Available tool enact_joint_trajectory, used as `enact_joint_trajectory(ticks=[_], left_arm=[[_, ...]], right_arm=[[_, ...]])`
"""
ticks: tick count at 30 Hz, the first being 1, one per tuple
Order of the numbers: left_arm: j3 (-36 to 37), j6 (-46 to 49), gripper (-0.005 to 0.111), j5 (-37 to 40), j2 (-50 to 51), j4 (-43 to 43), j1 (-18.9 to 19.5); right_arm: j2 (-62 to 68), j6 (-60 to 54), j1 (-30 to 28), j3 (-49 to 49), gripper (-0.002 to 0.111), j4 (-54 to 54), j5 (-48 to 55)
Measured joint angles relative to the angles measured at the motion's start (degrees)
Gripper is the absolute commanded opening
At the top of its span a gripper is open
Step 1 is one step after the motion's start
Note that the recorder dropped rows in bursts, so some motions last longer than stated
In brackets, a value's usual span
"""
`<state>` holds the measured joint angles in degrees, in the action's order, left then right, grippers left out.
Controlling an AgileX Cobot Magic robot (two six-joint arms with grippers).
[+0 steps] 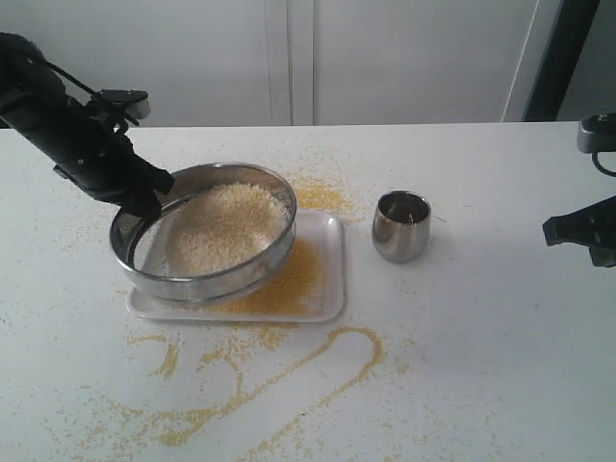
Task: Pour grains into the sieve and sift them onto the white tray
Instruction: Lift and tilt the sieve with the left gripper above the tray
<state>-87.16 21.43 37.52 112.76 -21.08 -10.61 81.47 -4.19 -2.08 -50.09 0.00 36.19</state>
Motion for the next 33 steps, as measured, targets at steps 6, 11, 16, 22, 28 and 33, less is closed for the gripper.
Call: enact_joint_trajectory(ticks=[6, 11, 16, 22, 28, 33], left_arm=[[-0.25, 4.72, 0.000, 1.86, 0.13, -6.83, 0.51], [0.10, -4.26, 0.000, 2.29, 0.00, -5.01, 1.42], [0.20, 10.68, 0.000, 3.14, -0.45, -0.20, 0.98], [0.84, 1.94, 0.000, -0.22, -1.00, 1.23, 1.57], [0.85, -7.40, 0.000, -2.17, -1.62, -0.24, 0.36], [0.75, 7.17, 0.000, -2.51, -2.64, 0.92, -1.16]], right_arm=[[0.00, 0.09, 0.00, 0.00, 0.000, 0.00, -0.04], [0.00, 0.09, 0.00, 0.00, 0.000, 0.00, -0.04], [0.00, 0.09, 0.00, 0.00, 0.000, 0.00, -0.04], [0.00, 0.09, 0.00, 0.00, 0.000, 0.00, -0.04], [0.00, 0.09, 0.00, 0.00, 0.000, 0.00, -0.04], [0.00, 0.09, 0.00, 0.00, 0.000, 0.00, -0.04]])
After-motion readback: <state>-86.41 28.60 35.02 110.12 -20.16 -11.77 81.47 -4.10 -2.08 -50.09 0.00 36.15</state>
